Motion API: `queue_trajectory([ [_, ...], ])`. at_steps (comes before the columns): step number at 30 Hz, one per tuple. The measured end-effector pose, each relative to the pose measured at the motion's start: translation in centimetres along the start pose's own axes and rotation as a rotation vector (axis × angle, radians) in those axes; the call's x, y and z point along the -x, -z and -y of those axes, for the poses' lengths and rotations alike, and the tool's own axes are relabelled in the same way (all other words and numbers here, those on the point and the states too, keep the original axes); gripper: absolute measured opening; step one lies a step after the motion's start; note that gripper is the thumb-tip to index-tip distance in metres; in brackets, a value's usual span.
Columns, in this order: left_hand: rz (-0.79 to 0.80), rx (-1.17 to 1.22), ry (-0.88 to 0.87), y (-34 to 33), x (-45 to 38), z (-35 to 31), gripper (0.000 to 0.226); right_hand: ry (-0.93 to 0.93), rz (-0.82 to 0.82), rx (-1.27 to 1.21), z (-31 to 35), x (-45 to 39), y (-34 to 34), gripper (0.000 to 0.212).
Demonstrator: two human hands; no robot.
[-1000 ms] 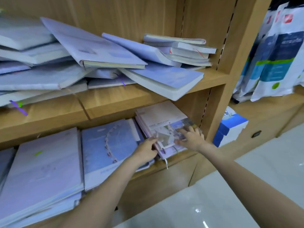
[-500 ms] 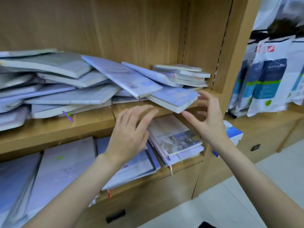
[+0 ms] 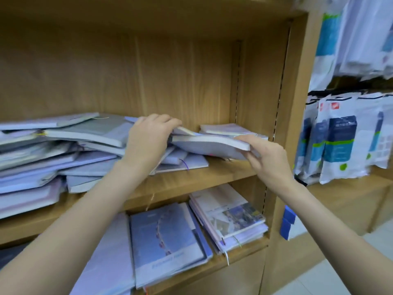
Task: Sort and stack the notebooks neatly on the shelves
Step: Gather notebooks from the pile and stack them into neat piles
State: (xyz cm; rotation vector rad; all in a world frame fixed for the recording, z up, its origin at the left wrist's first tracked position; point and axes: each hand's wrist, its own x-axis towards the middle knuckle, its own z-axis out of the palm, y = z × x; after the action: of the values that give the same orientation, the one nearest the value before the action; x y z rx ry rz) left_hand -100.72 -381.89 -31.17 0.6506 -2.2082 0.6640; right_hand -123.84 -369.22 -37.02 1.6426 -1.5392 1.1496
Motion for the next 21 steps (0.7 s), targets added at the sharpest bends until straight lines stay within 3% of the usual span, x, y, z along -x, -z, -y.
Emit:
queue_trajectory([
  [5, -0.04, -0.034, 0.218, 0.5, 0.0, 3.2, 0.032, 0.019, -0.132, -0.18, 1.6, -2.7, 3.2, 0.021],
  [10, 0.017, -0.048, 0.253, 0.2, 1.9, 5.4, 0.035, -0.184, -0.318, -0.427, 2.3, -4.2, 5.3, 0.011],
  [13, 0.036, -0.07, 0.223, 0.1, 2.3, 4.8, 0.03, -0.409, -0.535, -0.667, 2.3, -5.6, 4.2, 0.013],
  [16, 0.245, -0.113, 0.279, 0.2, 1.6, 3.9, 0.028, -0.769, -0.644, -0.944, 0.8, -8.6, 1.4, 0.02],
  [18, 0.38, -0.157, 0.286, 0.3, 1.4, 3.3, 0.03, -1.016, -0.551, -1.075, -0.7, -10.2, -0.2, 0.029],
  [21, 0.399, -0.259, 0.238, 0.2, 2.0, 2.9, 0.034, -1.269, -0.23, -1.049, -1.8, -9.3, -1.3, 0.039],
])
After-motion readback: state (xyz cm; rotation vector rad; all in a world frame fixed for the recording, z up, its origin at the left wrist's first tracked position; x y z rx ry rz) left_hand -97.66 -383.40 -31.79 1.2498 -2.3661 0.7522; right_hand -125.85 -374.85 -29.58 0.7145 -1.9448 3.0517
